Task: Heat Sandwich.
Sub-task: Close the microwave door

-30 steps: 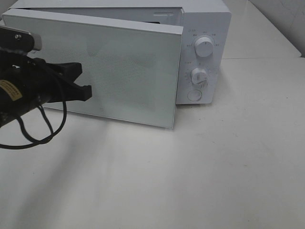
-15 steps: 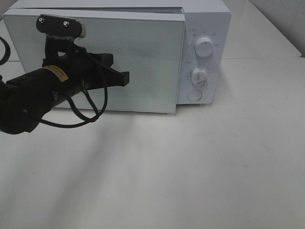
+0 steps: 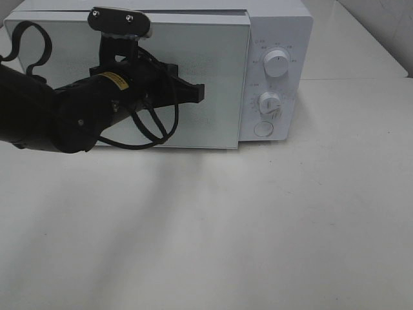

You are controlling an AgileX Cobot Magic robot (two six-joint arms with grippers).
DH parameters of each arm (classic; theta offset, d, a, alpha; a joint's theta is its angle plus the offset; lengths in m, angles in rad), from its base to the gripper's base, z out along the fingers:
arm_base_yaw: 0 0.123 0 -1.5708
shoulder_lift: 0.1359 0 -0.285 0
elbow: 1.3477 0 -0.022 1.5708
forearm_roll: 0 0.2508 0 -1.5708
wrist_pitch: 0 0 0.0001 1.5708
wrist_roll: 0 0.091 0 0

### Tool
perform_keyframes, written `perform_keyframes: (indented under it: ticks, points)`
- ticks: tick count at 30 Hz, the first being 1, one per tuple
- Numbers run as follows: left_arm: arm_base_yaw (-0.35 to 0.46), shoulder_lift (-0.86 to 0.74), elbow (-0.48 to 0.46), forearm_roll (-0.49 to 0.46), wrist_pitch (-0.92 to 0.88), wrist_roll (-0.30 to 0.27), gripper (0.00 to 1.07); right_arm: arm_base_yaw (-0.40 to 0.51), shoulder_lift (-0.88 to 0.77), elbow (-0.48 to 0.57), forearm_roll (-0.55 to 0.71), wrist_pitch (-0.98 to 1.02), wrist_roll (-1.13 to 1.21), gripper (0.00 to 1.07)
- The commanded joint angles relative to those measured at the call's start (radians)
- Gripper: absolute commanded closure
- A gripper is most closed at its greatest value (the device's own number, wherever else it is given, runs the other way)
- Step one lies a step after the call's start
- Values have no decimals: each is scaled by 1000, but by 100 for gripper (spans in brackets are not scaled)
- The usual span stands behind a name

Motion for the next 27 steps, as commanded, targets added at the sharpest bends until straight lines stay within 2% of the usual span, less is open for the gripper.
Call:
perform_keyframes:
  ticks: [1, 9, 18, 27]
  points:
    - [1, 16, -43, -20, -19, 3, 107, -8, -25, 2, 4, -7, 0, 32]
    - [1, 56, -96, -72, 0, 59, 107, -8, -25, 2, 4, -7, 0, 32]
    - [1, 124, -232, -112, 64, 87, 107, -8, -25, 2, 4, -7, 0, 32]
    - [1, 126, -241, -125, 84, 89, 107, -8, -25, 2, 4, -7, 0, 32]
